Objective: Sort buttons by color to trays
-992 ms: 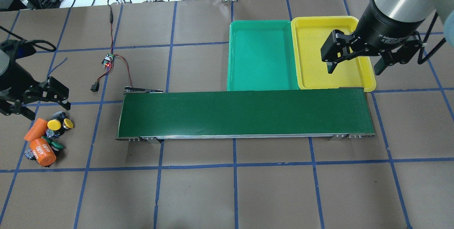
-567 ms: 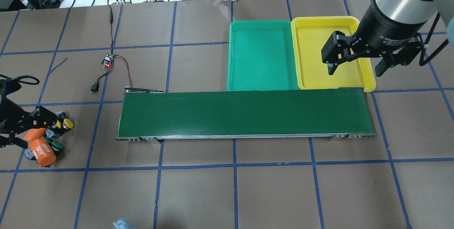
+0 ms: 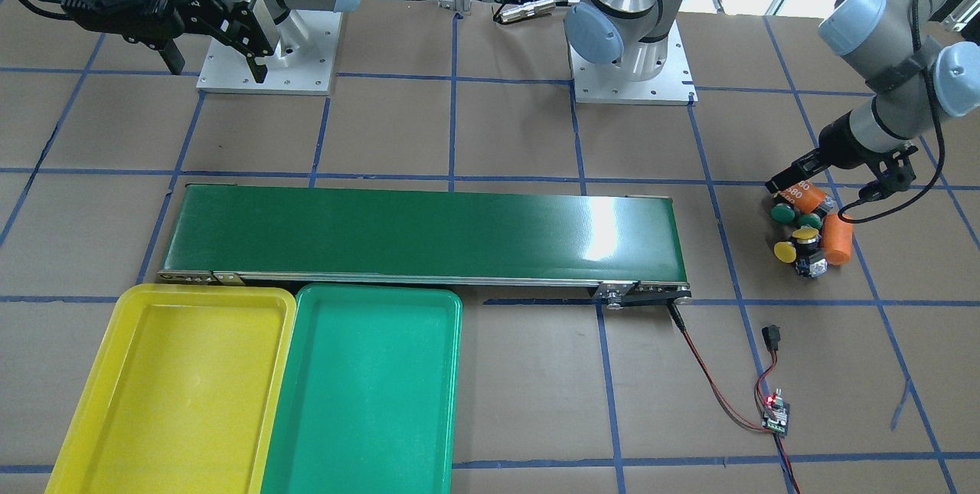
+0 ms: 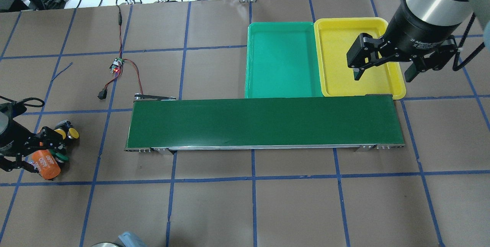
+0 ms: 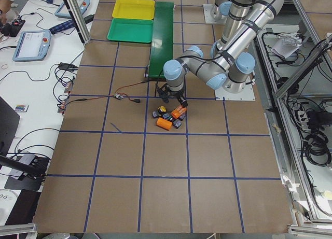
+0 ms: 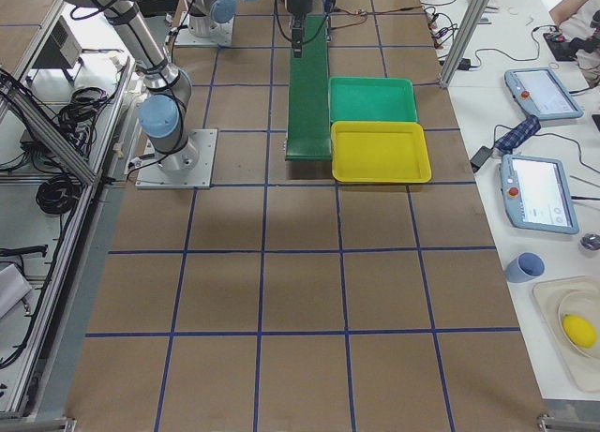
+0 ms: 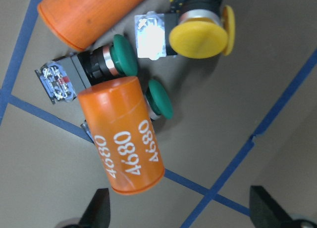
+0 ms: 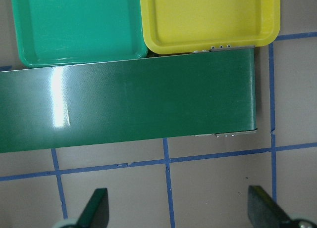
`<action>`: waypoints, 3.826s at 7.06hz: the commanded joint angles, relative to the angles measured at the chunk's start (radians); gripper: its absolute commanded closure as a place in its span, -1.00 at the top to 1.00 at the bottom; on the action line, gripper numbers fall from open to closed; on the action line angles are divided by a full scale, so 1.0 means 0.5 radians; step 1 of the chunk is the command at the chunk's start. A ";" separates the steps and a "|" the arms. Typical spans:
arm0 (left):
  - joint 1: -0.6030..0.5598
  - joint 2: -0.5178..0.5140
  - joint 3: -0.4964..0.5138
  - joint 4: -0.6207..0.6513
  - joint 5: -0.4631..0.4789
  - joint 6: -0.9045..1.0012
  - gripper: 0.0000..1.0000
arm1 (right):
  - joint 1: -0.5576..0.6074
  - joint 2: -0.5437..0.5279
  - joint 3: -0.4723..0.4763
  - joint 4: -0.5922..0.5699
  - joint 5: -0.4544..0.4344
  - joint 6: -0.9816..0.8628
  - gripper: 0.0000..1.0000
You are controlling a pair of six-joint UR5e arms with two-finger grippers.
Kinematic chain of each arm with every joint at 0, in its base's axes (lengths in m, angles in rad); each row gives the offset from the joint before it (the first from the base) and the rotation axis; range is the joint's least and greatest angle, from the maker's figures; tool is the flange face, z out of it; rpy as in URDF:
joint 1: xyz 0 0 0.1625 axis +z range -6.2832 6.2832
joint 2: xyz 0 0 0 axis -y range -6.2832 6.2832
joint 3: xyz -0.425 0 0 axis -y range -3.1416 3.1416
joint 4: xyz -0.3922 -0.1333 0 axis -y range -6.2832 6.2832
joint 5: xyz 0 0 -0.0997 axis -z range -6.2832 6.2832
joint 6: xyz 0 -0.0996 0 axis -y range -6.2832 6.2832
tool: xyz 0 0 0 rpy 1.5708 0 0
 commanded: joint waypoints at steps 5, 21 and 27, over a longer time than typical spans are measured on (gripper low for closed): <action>0.001 -0.139 0.013 0.121 0.157 -0.024 -0.62 | 0.000 0.002 0.006 0.032 0.015 0.006 1.00; -1.591 -0.105 0.247 -0.017 -0.441 -2.877 0.48 | 0.000 -0.007 0.012 0.032 -0.006 0.006 1.00; -0.836 0.048 0.262 -0.036 -0.295 -1.369 0.84 | 0.003 -0.010 0.015 0.029 -0.003 0.009 1.00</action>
